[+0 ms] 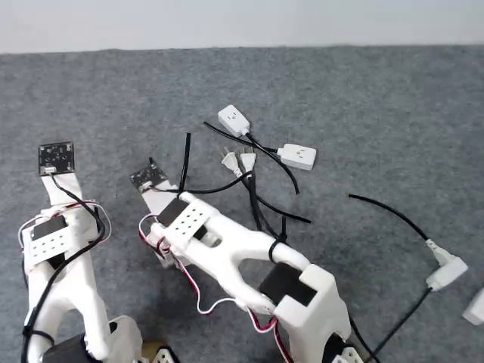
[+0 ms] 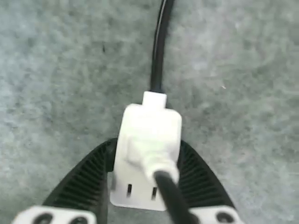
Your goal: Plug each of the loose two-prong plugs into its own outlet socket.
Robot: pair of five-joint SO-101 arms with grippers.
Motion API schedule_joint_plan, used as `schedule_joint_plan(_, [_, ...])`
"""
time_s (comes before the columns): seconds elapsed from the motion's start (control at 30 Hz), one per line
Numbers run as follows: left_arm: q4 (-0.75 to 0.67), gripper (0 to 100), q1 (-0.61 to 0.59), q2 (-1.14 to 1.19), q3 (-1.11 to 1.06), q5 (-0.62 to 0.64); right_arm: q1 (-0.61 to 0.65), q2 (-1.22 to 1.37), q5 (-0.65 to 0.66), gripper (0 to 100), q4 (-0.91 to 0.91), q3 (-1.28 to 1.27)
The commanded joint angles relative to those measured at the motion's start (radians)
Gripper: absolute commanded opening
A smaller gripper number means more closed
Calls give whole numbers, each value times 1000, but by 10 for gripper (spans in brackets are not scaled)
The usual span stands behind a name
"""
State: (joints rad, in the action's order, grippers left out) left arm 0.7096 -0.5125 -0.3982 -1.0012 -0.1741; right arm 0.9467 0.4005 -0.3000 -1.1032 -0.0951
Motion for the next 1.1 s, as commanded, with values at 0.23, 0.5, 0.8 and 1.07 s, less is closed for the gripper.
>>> schedule_joint_plan(0.23, [-28,16,15,3,30,11,-217,-341,227,8,-208,-64])
schedule_joint_plan(0.5, [-63,16,46,3,5,11,-463,-759,400,8,-312,-258])
schedule_joint_plan(0.8, [-63,16,48,3,5,11,-1155,-1171,540,8,-266,-601])
schedule_joint_plan(1.07, [-60,16,48,3,2,11,-1596,-1044,735,9,5,-807])
